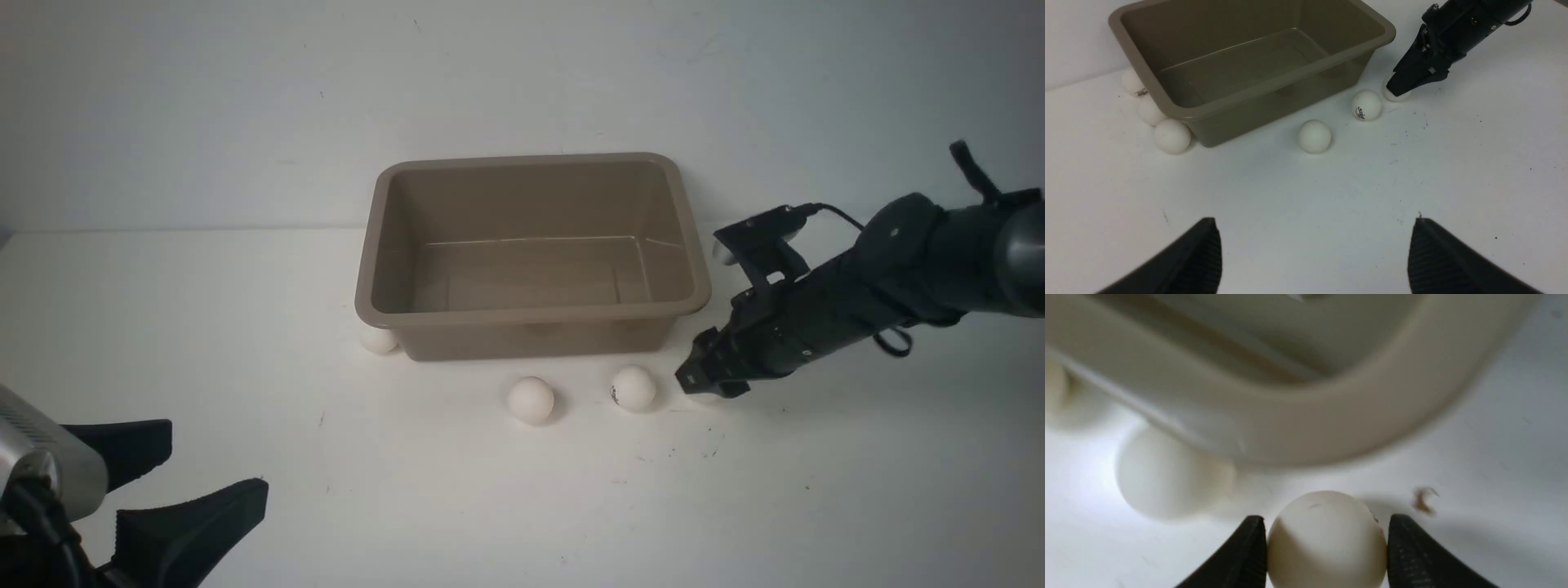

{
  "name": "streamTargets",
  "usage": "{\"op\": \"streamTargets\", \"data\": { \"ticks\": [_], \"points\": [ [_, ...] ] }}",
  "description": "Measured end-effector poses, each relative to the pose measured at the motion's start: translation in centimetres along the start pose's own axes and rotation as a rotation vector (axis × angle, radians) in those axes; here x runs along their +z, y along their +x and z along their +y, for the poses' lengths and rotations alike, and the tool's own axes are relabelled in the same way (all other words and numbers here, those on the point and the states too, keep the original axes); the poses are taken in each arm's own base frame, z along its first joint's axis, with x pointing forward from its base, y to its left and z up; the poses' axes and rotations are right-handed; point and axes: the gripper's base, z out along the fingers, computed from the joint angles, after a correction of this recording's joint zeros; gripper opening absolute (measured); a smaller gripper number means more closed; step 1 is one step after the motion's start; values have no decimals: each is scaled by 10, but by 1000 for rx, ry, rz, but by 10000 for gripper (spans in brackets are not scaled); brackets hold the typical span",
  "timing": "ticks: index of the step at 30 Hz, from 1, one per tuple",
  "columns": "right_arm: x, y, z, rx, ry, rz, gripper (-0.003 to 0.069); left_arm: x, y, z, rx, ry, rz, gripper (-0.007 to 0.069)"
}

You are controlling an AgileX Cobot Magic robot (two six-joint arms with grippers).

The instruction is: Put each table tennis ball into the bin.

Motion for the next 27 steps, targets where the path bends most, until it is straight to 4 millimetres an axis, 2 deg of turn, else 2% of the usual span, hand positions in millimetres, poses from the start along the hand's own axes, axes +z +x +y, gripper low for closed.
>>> {"op": "streamTargets", "data": {
  "ticks": [6, 8, 12, 14, 19, 20, 25, 27],
  "points": [
    [-48, -7, 2, -47, 103, 33, 349, 0, 0, 0, 0, 0, 0, 552],
    [-56, -10, 3, -52, 113, 19, 349, 0, 0, 0, 0, 0, 0, 552],
    [-98, -24, 11, -87, 152, -99, 349, 0, 0, 0, 3, 0, 0, 552],
    [-109, -30, 15, -108, 153, -166, 349, 0, 0, 0, 3, 0, 0, 552],
    [-109, -45, 17, -118, 96, -230, 349, 0, 0, 0, 5, 0, 0, 552],
    [-102, -57, 16, -119, 55, -249, 349, 0, 0, 0, 5, 0, 0, 552],
    [-81, -81, 9, -104, -10, -270, 349, 0, 0, 0, 5, 0, 0, 552],
    [-65, -96, 3, -110, -40, -264, 349, 0, 0, 0, 5, 0, 0, 552]
  ]
}}
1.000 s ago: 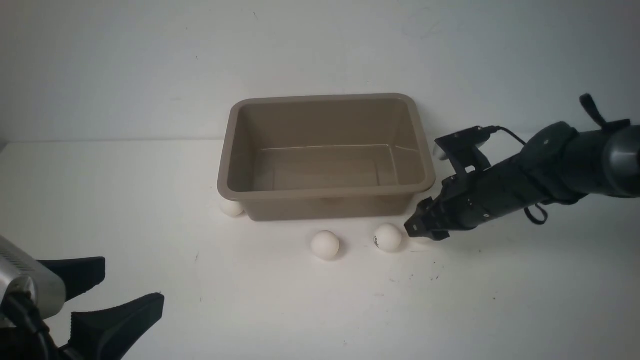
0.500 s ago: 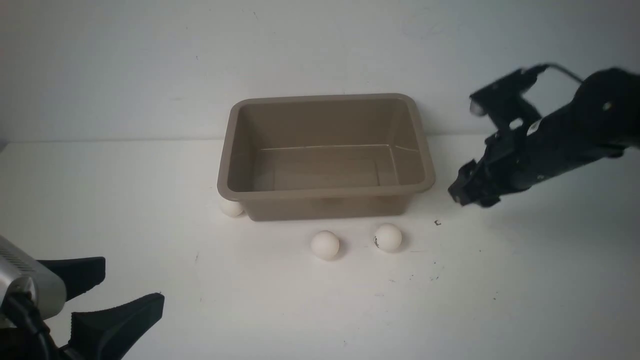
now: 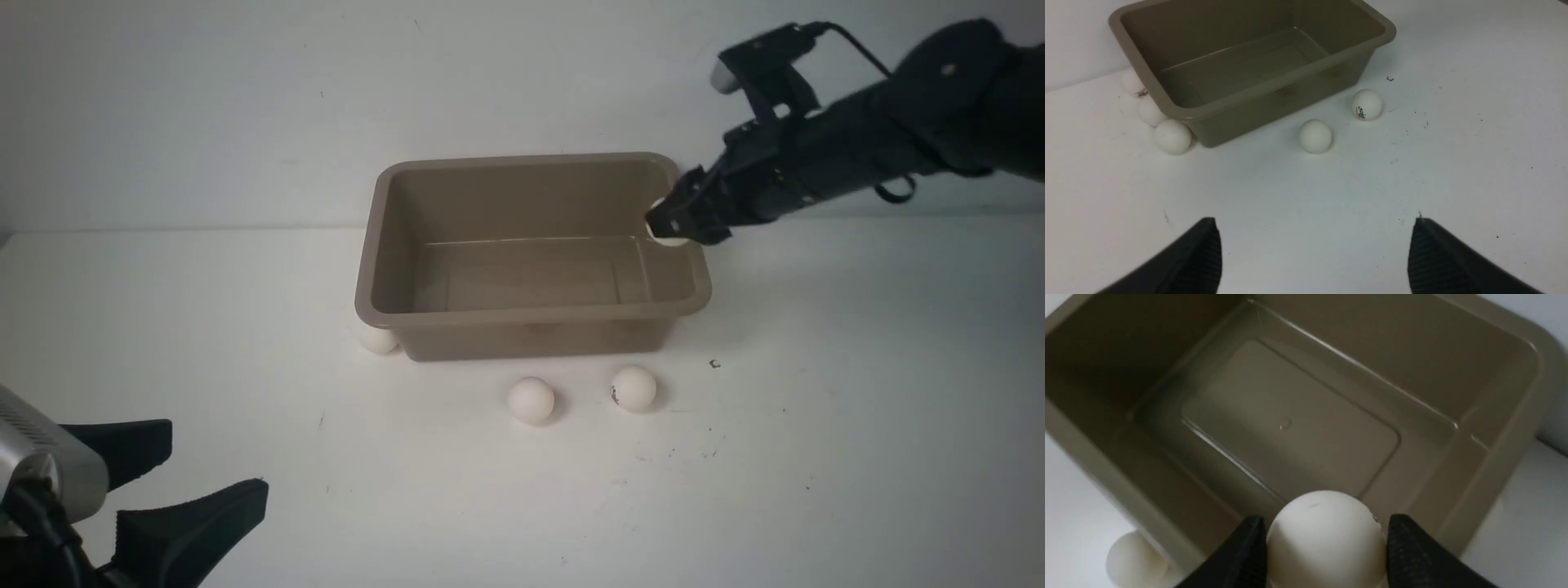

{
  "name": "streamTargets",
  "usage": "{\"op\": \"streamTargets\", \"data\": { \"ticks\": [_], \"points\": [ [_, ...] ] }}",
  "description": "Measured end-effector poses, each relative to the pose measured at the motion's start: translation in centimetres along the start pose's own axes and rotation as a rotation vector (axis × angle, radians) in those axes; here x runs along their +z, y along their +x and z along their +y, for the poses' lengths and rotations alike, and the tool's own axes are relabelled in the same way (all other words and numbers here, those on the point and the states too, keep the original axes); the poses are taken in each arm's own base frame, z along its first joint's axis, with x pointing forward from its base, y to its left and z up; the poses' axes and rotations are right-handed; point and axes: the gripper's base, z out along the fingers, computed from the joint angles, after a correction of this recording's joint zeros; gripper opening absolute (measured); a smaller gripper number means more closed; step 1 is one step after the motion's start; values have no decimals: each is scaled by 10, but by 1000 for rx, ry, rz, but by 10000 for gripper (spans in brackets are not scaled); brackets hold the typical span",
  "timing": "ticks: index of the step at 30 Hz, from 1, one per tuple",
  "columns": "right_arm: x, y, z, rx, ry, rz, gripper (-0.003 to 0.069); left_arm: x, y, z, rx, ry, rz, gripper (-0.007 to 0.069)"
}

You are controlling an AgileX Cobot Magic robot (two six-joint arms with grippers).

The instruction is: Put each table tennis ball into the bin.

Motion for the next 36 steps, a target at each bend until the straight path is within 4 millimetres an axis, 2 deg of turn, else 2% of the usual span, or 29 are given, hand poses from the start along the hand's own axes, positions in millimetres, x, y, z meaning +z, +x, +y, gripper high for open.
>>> {"op": "streamTargets", "data": {
  "ticks": [6, 8, 9, 10, 12, 14, 16, 20, 21, 22, 23, 29, 33, 36],
  "points": [
    [32, -1, -12, 2, -34, 27, 359, 0, 0, 0, 0, 1, 1, 552],
    [33, -1, -12, 5, -34, 28, 384, 0, 0, 0, 0, 1, 1, 552],
    [33, -1, -13, 21, -33, 26, 437, 0, 0, 0, 0, 2, 2, 552],
    [33, -2, -13, 23, -32, 24, 445, 0, 0, 0, 0, 2, 2, 552],
    [30, -6, -13, 42, -27, 16, 510, 0, 0, -1, 0, 7, 5, 552],
    [24, -11, -12, 30, -27, 18, 528, 0, 1, -1, 0, 10, 7, 552],
    [11, -17, -8, 12, -26, 22, 528, 0, 1, -1, 0, 13, 10, 552],
    [-31, -34, 2, -34, 4, 2, 519, 0, 1, -1, 1, 16, 12, 552],
    [-33, -35, 3, -37, 8, 5, 519, 0, 1, -1, 1, 16, 12, 552],
    [-47, -40, 6, -52, 24, -4, 516, 0, 1, -1, 2, 16, 12, 552],
    [-74, -48, 12, -75, 61, -20, 515, 0, 1, -2, 8, 17, 13, 552],
    [-145, -57, 36, -63, 112, -17, 514, 0, 1, -2, 14, 17, 13, 552],
    [-172, -53, 51, -17, 78, 18, 514, 0, 1, -2, 36, 17, 13, 552],
    [-178, -42, 59, 21, 42, 82, 514, 0, 1, -2, 42, 18, 12, 552]
  ]
}}
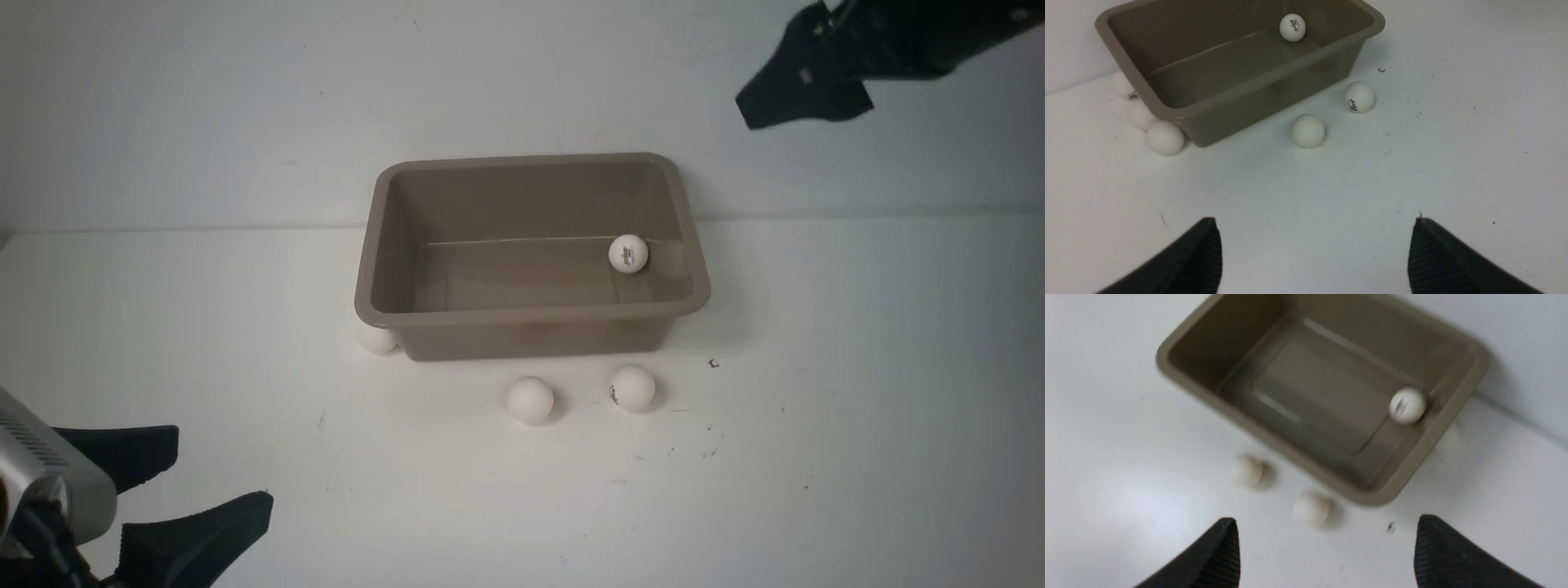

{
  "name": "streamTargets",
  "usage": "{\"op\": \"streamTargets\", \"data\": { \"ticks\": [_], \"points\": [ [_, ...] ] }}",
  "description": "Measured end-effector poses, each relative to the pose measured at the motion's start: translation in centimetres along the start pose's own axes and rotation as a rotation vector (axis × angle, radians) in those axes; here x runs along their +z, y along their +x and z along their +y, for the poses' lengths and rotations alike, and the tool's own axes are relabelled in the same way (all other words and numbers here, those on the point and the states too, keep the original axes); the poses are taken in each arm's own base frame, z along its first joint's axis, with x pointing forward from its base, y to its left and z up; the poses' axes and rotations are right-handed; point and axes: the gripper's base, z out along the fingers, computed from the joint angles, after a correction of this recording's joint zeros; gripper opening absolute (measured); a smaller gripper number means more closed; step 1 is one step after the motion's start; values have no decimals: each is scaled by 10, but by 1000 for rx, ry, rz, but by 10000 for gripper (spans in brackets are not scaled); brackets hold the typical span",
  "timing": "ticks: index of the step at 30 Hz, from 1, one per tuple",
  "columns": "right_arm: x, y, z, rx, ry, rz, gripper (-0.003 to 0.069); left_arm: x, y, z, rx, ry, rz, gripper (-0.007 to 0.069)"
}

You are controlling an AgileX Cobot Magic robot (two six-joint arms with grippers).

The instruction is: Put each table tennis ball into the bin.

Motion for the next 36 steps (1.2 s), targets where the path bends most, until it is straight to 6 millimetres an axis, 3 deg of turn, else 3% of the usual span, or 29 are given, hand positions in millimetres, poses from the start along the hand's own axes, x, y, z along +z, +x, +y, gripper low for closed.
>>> {"op": "streamTargets", "data": {
  "ticks": [7, 8, 12, 17, 27, 29, 36],
  "points": [
    [9, 32, 7, 63, -41, 114, 514, 0, 0, 0, 1, 0, 0, 552],
    [17, 48, 10, 83, -55, 159, 514, 0, 0, 0, 0, 0, -1, 552],
    [38, 70, 12, 108, -81, 155, 514, 0, 0, 0, -2, 2, -3, 552],
    [86, 100, 11, 180, -99, -2, 514, 0, 0, 0, -3, 2, -3, 552],
    [137, 115, -8, 183, -8, -73, 514, 0, -1, -1, -10, 6, -9, 552],
    [152, 115, -5, 133, 21, -71, 514, 0, -1, -1, -8, 6, -9, 552],
    [175, 111, 14, 55, 87, -98, 514, 0, -1, -1, -4, 6, -9, 552]
  ]
}}
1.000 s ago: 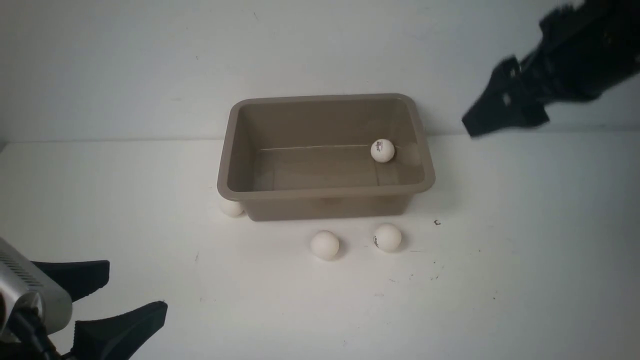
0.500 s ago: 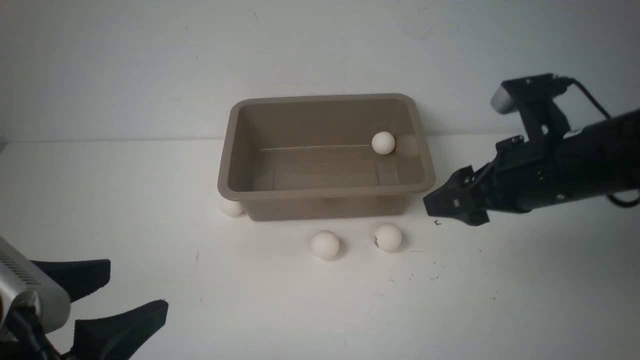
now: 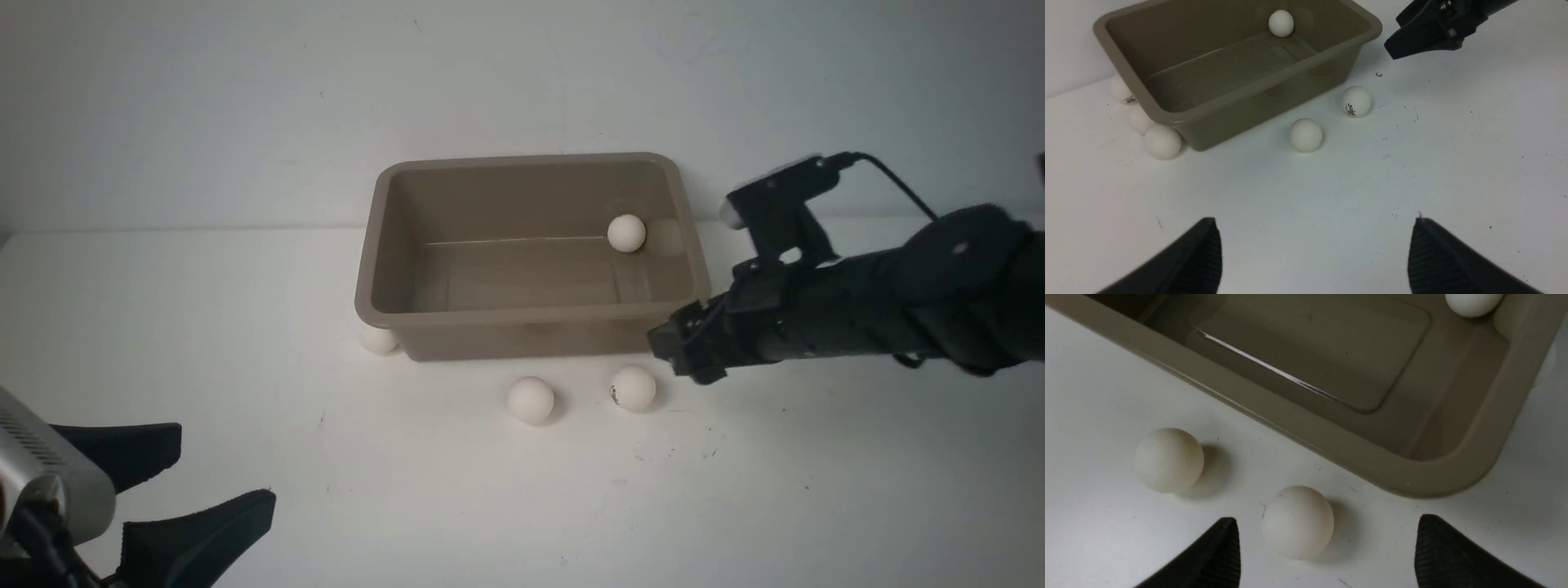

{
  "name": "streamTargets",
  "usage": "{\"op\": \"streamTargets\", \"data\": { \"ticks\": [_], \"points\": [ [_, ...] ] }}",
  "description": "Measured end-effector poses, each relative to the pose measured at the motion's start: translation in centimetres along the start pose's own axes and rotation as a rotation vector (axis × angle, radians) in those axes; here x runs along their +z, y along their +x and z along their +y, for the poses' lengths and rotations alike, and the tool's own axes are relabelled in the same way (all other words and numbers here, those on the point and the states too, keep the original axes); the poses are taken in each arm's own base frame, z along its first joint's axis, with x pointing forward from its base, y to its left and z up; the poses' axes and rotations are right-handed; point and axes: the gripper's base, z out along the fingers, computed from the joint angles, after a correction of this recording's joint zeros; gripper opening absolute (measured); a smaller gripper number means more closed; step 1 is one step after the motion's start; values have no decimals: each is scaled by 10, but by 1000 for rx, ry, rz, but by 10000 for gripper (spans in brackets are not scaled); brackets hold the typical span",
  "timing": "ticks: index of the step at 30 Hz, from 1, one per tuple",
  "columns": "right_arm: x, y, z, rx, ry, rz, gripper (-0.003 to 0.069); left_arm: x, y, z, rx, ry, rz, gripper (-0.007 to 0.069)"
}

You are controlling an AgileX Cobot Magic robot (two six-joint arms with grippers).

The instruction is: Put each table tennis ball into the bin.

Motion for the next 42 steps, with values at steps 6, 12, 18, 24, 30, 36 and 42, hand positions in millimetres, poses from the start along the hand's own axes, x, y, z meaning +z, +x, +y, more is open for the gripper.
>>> {"op": "streamTargets", "data": {
  "ticks": [6, 12, 18, 24, 30, 36, 42],
  "points": [
    [27, 9, 24, -31, 29, 14, 514, 0, 0, 0, 2, 0, 0, 552],
    [43, 19, 30, -2, 41, 43, 514, 0, 0, 0, 4, 0, 0, 552],
    [46, 21, 28, 14, 67, 39, 514, 0, 0, 0, 4, 0, 0, 552],
    [47, 21, 27, 23, 70, 39, 514, 0, 0, 0, 5, 0, 0, 552],
    [55, 29, 29, 69, 49, 78, 514, 0, 0, 0, 5, 0, 0, 552],
    [56, 29, 29, 76, 47, 77, 514, 0, 0, 0, 5, 0, 0, 552],
    [56, 28, 29, 87, 43, 77, 514, 0, 0, 0, 5, 0, 0, 552]
  ]
}}
